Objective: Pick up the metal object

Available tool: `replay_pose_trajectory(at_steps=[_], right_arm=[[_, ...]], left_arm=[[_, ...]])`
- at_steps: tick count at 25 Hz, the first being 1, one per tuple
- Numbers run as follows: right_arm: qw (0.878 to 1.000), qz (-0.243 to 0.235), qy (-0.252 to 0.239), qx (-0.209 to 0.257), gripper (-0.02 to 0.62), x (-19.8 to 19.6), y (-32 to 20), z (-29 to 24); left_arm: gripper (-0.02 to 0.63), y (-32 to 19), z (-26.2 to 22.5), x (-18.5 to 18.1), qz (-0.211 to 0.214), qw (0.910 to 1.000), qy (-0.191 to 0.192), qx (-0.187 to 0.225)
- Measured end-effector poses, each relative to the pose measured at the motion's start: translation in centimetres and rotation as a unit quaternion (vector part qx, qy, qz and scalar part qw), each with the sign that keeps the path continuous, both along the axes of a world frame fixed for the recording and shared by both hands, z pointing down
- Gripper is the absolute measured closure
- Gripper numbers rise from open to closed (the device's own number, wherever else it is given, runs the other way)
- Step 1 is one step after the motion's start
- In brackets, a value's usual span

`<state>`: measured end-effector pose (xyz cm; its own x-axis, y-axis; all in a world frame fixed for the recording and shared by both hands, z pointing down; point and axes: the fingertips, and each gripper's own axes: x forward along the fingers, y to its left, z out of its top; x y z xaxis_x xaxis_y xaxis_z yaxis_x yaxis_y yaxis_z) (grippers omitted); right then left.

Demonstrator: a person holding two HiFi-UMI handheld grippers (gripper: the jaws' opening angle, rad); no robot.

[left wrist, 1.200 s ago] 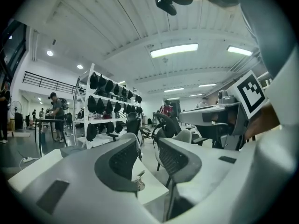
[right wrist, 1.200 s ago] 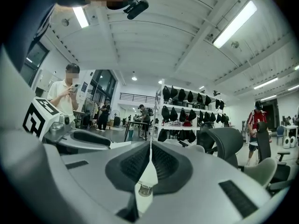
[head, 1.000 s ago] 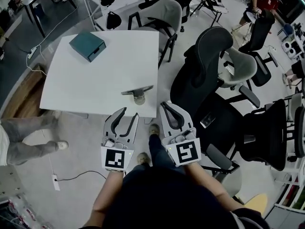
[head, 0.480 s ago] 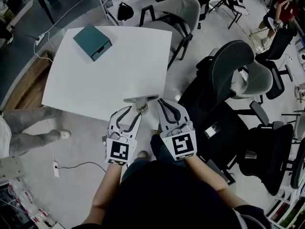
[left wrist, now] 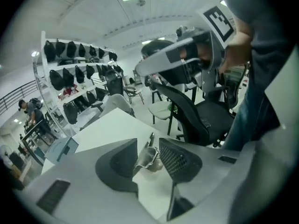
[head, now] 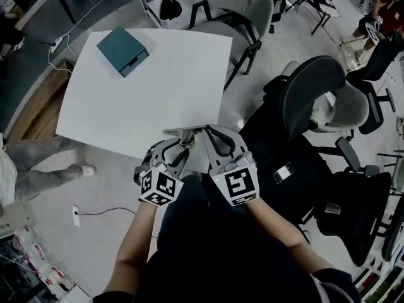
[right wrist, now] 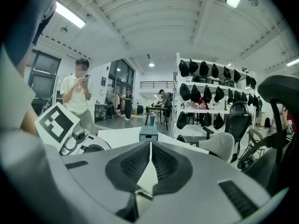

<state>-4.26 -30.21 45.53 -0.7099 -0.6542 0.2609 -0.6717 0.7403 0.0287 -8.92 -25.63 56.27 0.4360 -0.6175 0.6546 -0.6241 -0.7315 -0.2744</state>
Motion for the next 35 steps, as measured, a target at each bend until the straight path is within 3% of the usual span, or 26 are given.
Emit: replay_pose_trajectory(at_steps=[6,14,23,26,32,35], right_arm=[[1.000,0.015,0.006,-0.011,0.566,-0.1,-1.0,0.1],[0.998,0.049,0.008,-0.027,0.566,0.1,-2.0,0.5],[0.996,0.082,0.013,-0.026,0.566,1.2,-3.0,0.4],[0.996,0.089,0.015,-0.024,0.566,1.4,-3.1,0.4],[0.995,0.093,0.018,-0.016,0.567,1.4,-3.3,-0.1],[0.995,0.093,0.019,-0.010,0.567,1.2,-3.4,-0.4]], left_arm=[[0.459,-0.5,3.6,0.5,0.051,0.9955,-0.061,-0.050],[0.456,-1.1,7.4,0.7,0.113,0.9765,-0.158,-0.094],[0.457,-1.8,9.9,0.7,0.157,0.9524,-0.247,-0.086],[0.495,-2.2,9.6,0.7,0.163,0.9471,-0.267,-0.071],[0.571,-3.6,7.9,0.1,0.154,0.9481,-0.276,-0.036],[0.575,-4.1,7.5,-0.5,0.148,0.9497,-0.274,-0.029]])
